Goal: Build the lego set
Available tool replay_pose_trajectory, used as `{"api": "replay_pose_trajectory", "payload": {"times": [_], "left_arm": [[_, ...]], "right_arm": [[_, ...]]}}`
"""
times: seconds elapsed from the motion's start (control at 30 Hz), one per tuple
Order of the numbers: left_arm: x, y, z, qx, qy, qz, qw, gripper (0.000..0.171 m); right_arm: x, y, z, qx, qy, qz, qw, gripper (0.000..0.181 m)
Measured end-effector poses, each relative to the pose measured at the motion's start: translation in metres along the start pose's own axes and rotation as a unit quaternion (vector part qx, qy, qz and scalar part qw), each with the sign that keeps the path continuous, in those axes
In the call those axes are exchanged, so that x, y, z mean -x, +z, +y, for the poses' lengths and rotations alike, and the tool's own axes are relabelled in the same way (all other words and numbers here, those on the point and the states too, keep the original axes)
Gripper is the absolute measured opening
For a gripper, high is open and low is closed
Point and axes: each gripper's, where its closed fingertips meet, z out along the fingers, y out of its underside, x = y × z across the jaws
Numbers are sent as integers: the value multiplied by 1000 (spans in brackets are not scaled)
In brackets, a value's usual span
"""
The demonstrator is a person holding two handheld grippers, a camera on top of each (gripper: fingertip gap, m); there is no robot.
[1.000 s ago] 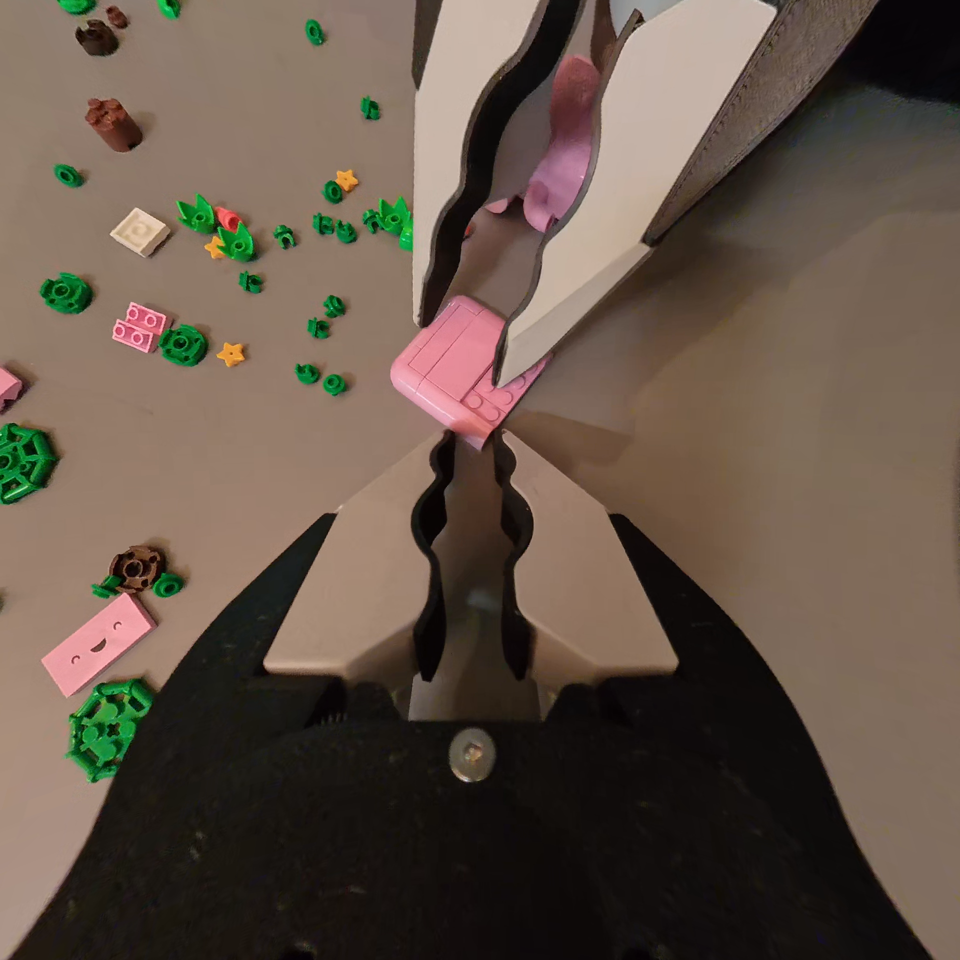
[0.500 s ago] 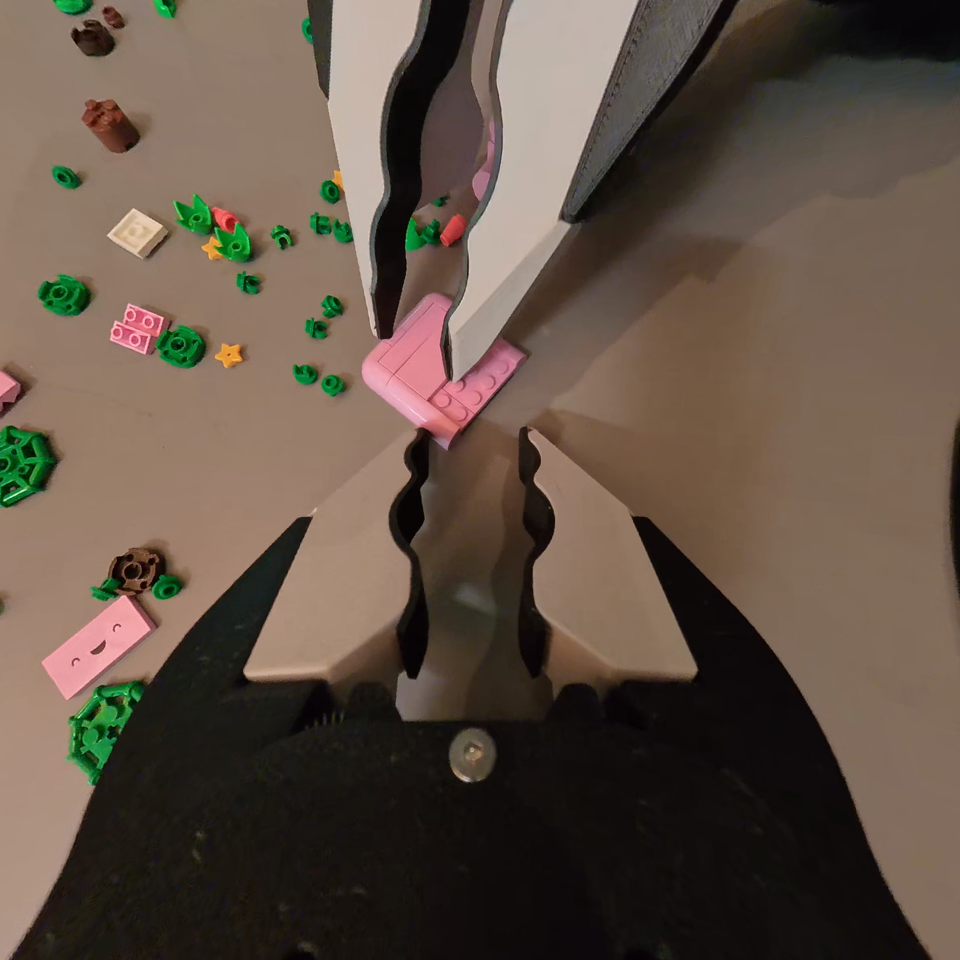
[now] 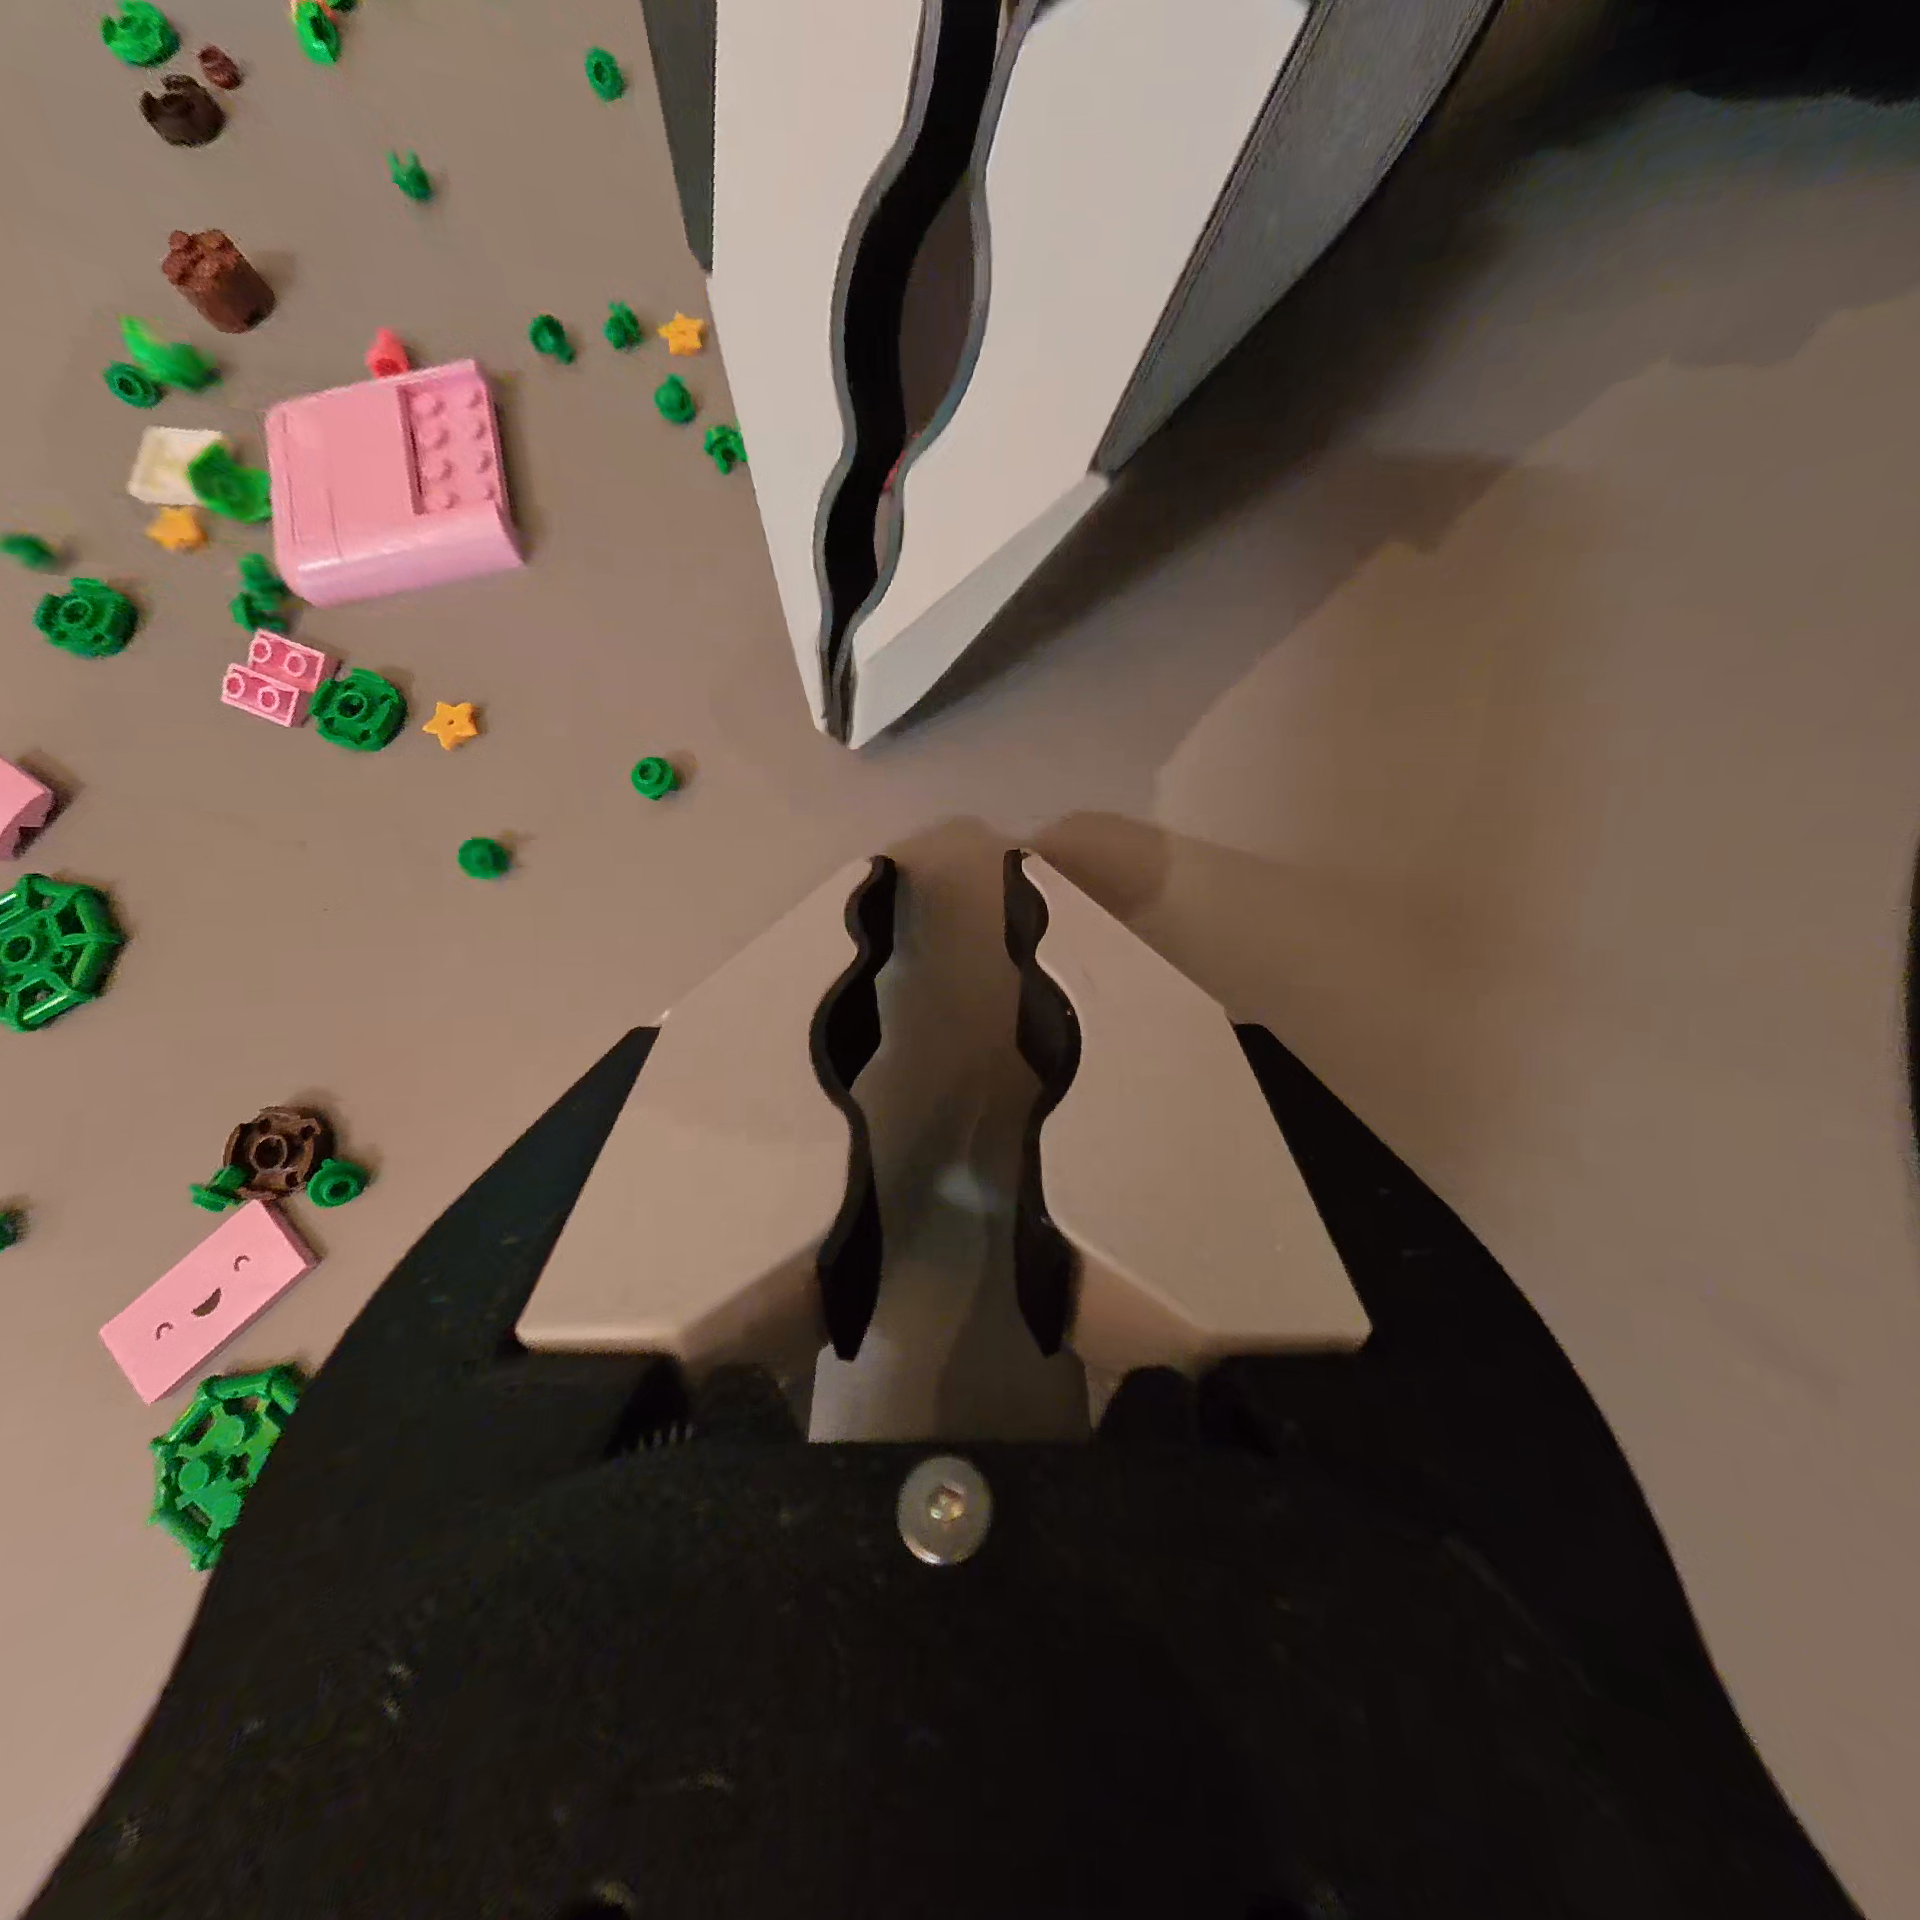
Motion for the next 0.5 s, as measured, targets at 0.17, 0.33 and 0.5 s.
{"api": "replay_pose_trajectory", "payload": {"times": [0.17,0.33,0.5], "left_arm": [[0,0,0,0,-8,8,1000,20],[0,0,0,-1,-12,12,1000,20],[0,0,0,-1,-8,8,1000,20]], "right_arm": [[-48,-15,-3,-39,14,104,994,18],[-96,-10,1,-67,93,157,981,53],[-108,7,13,-31,136,154,978,60]]}}
